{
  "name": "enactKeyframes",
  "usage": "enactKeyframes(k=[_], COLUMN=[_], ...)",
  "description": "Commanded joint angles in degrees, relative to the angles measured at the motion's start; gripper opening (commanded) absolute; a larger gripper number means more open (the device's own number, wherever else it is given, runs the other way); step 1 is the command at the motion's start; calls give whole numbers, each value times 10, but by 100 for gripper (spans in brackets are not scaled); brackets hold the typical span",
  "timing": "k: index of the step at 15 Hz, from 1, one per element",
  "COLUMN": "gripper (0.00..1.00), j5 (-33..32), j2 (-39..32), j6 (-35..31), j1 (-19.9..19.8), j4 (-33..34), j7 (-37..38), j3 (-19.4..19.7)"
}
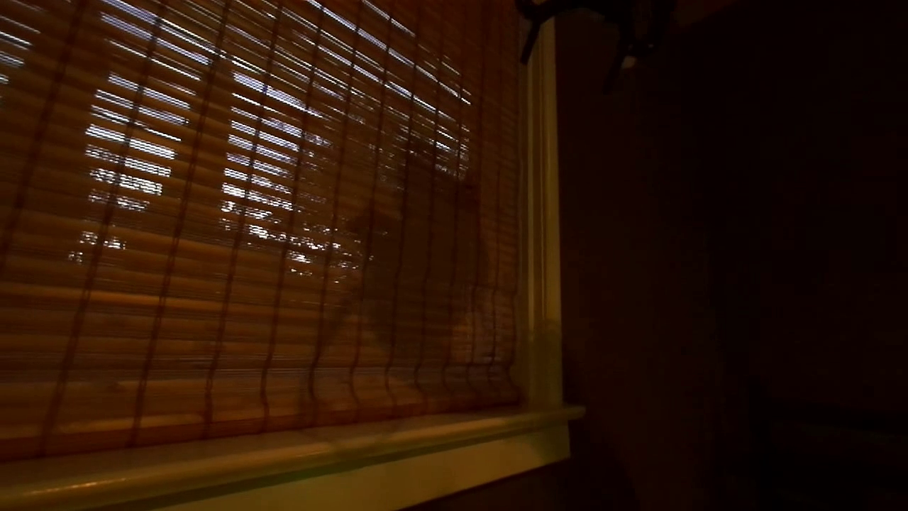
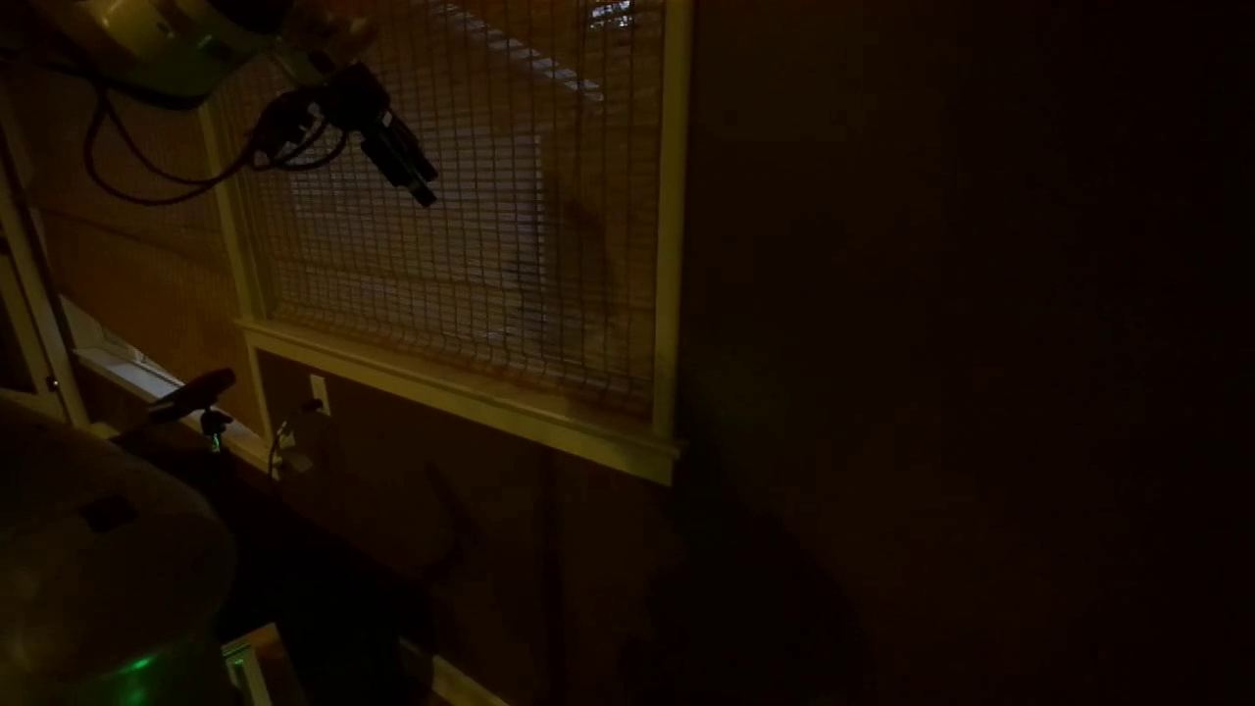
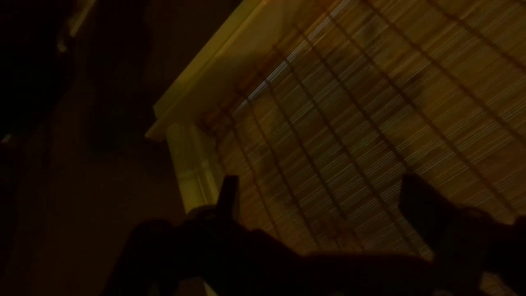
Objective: Close the window blinds
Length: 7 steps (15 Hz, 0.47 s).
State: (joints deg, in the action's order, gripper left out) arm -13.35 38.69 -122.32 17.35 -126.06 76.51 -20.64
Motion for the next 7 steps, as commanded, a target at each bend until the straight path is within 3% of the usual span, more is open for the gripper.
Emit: enactKeyframes(k=[1,3,4,7], gripper=[100,100,100,100], j5=[91,135,128,155], j2=[79,97,64,85], j6=[-108,-174,-116,-161], j1=[37,50,-1,8], j4=[-110,-162,-96,-145], j7=[-109,-192,-153,-207], j3=[55,86,34,58])
